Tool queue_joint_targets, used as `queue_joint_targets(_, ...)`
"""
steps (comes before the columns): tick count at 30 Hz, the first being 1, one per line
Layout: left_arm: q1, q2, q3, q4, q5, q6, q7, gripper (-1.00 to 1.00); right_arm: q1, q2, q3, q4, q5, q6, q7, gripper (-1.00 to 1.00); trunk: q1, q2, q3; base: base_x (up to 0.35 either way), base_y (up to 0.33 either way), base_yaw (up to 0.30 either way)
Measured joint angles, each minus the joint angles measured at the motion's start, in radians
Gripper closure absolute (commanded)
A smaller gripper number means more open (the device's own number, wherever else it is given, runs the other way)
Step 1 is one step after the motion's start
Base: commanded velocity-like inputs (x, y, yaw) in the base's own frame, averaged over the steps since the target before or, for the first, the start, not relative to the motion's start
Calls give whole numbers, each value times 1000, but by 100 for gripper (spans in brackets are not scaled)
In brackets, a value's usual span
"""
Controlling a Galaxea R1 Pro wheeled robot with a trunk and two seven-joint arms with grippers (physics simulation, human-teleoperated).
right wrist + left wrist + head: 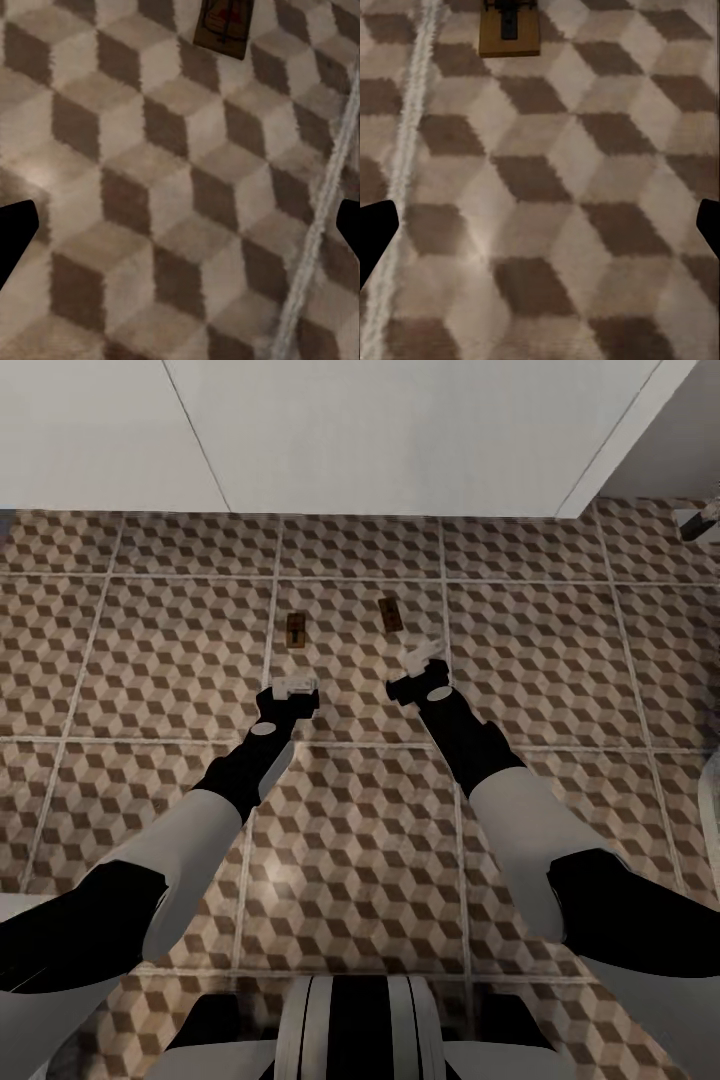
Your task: Take the four mousetraps from the cabinet in the bathroom and place them on the bathroom floor. Make sure all four end up on the same floor surface, and ensure that at least two of them are either under or directly next to the same bathroom sink.
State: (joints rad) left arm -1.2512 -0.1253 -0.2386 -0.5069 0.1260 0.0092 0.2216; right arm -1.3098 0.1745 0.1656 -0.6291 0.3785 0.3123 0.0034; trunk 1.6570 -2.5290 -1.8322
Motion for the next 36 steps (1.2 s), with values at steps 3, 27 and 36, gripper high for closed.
queue_joint_targets(3,0,0,0,0,0,0,0,-100,0,0,0,0,0,0,0,-100,0,0,0,-337,0,0)
queue_joint_targets(27,0,1,0,-3,0,-2,1,-100,1,0,0,4,0,2,-1,-100,0,0,0,-316,0,0)
queue_joint_targets(36,1,0,0,-3,0,-1,1,-100,2,0,0,5,1,2,-2,-100,0,0,0,-243,0,0)
